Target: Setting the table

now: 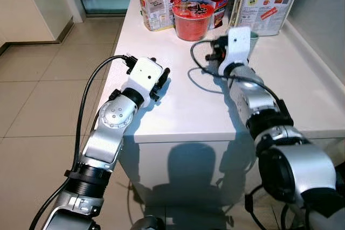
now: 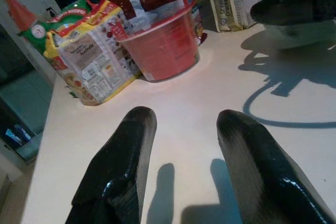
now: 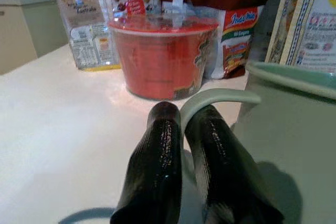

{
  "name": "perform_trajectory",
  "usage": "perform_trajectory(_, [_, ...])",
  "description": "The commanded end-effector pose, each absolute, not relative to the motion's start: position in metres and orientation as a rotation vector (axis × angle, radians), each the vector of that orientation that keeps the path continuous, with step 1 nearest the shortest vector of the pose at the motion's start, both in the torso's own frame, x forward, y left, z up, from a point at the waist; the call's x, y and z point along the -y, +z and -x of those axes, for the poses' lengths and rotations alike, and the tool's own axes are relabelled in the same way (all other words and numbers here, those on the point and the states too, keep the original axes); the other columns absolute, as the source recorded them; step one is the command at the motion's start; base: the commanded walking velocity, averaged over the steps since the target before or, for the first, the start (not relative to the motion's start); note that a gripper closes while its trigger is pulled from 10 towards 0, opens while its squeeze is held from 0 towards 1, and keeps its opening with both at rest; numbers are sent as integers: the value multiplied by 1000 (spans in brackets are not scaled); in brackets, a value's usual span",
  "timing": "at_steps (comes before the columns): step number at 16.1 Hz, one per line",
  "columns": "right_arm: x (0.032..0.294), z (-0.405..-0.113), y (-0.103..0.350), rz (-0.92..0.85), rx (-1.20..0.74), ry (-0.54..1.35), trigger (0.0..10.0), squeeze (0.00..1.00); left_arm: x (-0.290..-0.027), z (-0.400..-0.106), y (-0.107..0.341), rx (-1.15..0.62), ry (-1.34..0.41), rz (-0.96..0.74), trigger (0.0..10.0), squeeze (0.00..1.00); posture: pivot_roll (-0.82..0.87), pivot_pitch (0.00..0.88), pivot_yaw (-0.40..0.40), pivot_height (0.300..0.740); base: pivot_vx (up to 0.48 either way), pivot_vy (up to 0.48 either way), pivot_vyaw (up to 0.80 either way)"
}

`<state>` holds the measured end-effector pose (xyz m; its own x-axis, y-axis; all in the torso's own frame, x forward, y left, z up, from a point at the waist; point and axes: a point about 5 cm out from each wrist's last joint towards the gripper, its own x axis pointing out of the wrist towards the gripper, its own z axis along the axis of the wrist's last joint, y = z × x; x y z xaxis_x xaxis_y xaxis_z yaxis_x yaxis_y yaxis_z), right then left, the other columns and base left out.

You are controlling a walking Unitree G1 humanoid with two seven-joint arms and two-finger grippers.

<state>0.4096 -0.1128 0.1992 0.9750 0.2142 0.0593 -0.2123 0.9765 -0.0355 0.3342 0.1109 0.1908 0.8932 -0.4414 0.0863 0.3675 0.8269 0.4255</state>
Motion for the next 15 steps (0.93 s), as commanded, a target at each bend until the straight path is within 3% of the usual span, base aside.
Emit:
perform_trajectory(1, [108, -409, 209, 40, 113, 244, 0, 0, -105, -336, 196, 208, -459, -422, 10000, 0, 117, 71, 48, 740, 0, 0, 0])
perform_trajectory(11, [100, -405, 231, 7, 204, 295, 0, 0, -108, -338, 198, 217, -453, -427, 10000, 0, 128, 47, 39, 740, 0, 0, 0])
perform_trajectory(15, [97, -398, 232, 66, 254, 328, 0, 0, -116, -339, 190, 157, -404, -292, 10000, 0, 128, 40, 24, 740, 0, 0, 0])
